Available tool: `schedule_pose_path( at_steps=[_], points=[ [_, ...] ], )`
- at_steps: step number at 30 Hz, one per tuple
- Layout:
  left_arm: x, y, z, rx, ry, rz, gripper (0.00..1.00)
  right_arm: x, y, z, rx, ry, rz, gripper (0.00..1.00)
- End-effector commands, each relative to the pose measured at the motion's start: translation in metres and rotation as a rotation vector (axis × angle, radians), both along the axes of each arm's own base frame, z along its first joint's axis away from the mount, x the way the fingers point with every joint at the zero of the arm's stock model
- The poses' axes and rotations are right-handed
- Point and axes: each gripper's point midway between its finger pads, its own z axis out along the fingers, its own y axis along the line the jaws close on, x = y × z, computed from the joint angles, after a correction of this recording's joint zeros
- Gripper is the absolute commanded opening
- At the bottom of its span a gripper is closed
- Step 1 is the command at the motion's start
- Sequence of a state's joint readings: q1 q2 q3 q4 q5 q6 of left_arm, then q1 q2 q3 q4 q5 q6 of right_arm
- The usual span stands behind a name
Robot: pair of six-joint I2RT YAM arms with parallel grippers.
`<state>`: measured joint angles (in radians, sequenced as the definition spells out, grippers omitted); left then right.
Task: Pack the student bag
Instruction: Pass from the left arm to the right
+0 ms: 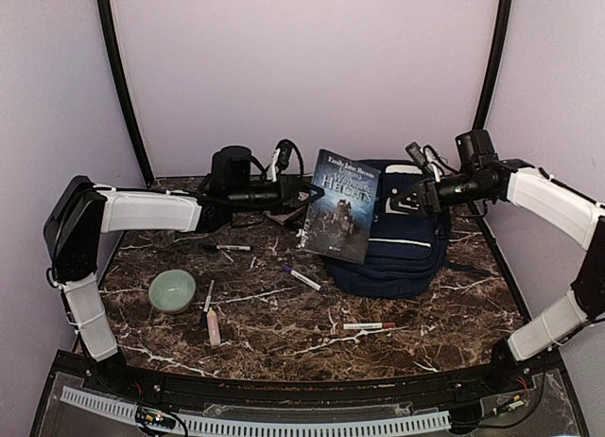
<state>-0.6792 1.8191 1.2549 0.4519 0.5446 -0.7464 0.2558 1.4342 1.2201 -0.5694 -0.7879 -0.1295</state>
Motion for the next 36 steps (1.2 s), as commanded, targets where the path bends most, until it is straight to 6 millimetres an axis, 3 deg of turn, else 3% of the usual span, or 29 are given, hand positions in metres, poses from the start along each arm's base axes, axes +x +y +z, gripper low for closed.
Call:
schedule_pose_path(
  at_steps=[1,5,9,21,28,33,36],
  points=[
    [-0.020,-0.010,0.129,-0.336,-0.315,-0.137,0.00,-0.001,-0.016,-0.008,0.062,0.003,-0.065,0.75],
    [-0.020,-0.008,0.147,-0.494,-0.294,-0.149,0.00,-0.005,-0.025,-0.003,0.097,-0.010,-0.062,0.76],
    [-0.011,-0.002,0.146,-0.600,-0.264,-0.104,0.00,-0.008,-0.024,0.004,0.145,-0.014,-0.024,0.76],
    [-0.014,0.005,0.143,-0.653,-0.225,-0.086,0.00,0.006,0.009,0.041,0.369,0.053,0.087,0.80],
    [-0.018,0.002,0.142,-0.655,-0.209,-0.101,0.00,0.005,0.034,0.045,0.383,0.095,0.133,0.81],
    [-0.018,0.001,0.141,-0.654,-0.210,-0.092,0.00,0.000,0.045,0.048,0.430,0.147,0.159,0.70],
    [-0.017,0.001,0.141,-0.653,-0.211,-0.085,0.00,-0.002,0.046,0.056,0.470,0.158,0.169,0.58]
  ],
)
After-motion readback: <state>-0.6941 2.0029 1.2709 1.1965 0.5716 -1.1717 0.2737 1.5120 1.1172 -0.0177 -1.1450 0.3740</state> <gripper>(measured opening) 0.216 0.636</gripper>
